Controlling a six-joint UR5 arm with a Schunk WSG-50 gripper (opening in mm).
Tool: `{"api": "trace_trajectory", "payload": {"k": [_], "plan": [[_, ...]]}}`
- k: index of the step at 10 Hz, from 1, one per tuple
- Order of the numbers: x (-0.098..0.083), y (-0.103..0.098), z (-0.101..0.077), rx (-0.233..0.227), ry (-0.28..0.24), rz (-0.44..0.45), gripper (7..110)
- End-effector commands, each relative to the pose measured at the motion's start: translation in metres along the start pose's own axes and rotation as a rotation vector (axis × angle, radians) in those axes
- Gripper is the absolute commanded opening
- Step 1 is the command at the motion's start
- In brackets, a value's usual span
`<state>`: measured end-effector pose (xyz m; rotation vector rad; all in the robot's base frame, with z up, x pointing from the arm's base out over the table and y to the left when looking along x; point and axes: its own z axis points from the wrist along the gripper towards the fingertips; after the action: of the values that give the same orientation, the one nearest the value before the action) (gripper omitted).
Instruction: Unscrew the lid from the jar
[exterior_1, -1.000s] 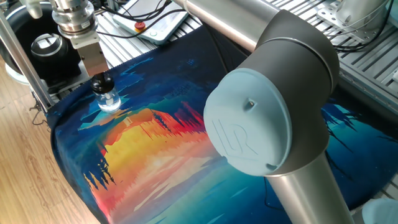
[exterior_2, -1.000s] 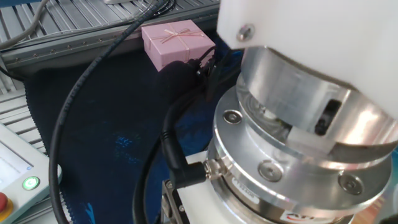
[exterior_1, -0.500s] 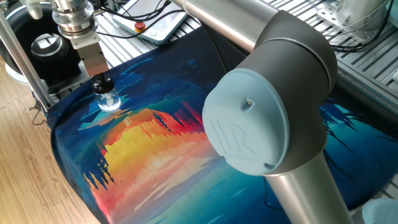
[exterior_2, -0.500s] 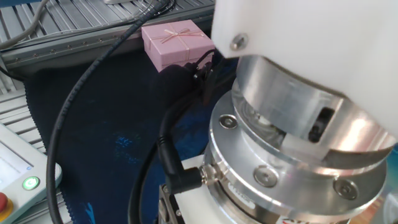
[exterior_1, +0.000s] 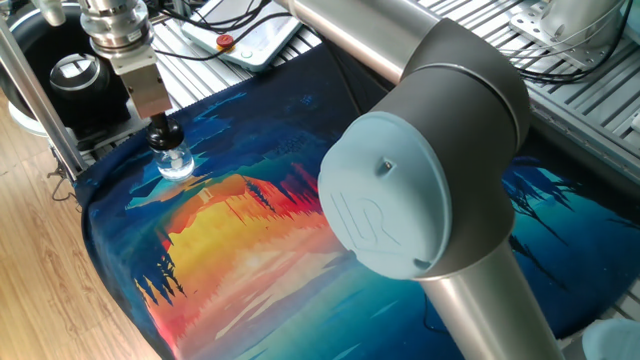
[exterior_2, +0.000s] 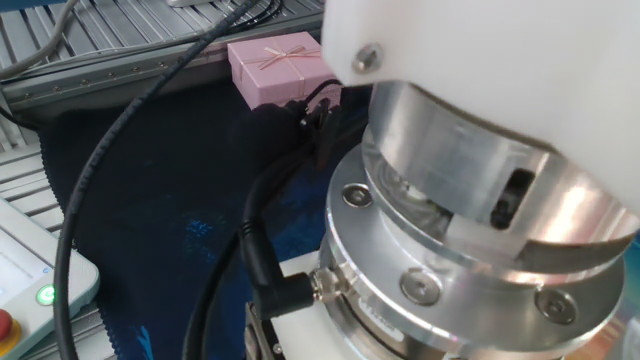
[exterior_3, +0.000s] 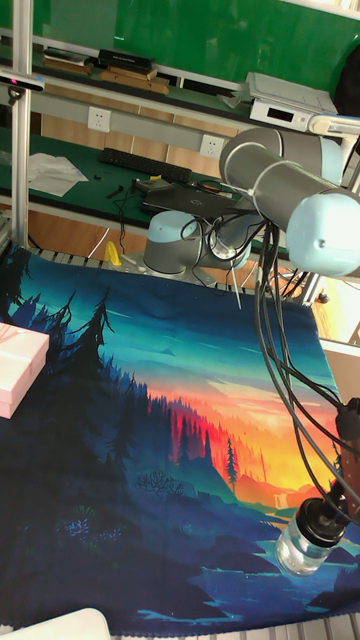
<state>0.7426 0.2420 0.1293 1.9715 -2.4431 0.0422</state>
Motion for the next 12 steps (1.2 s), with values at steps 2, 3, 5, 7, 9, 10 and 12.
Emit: {"api": "trace_trajectory", "payload": {"k": [2,3,5,7,9,10,12], "plan": [[0.011,0.0,-0.002,-0.019,0.017,0.208,44],[0.018,-0.005,-0.004,-0.012,0.026,0.248,44],[0.004,0.004,-0.002,-0.06,-0.072,0.391,44],[-0.005,0.009,0.003,-0.098,-0.152,0.505,44],[0.005,0.01,0.006,-0.099,-0.134,0.548,44],[0.006,0.011,0.007,-0.102,-0.138,0.554,44],[0.008,0.008,0.004,-0.107,-0.154,0.554,44]]}}
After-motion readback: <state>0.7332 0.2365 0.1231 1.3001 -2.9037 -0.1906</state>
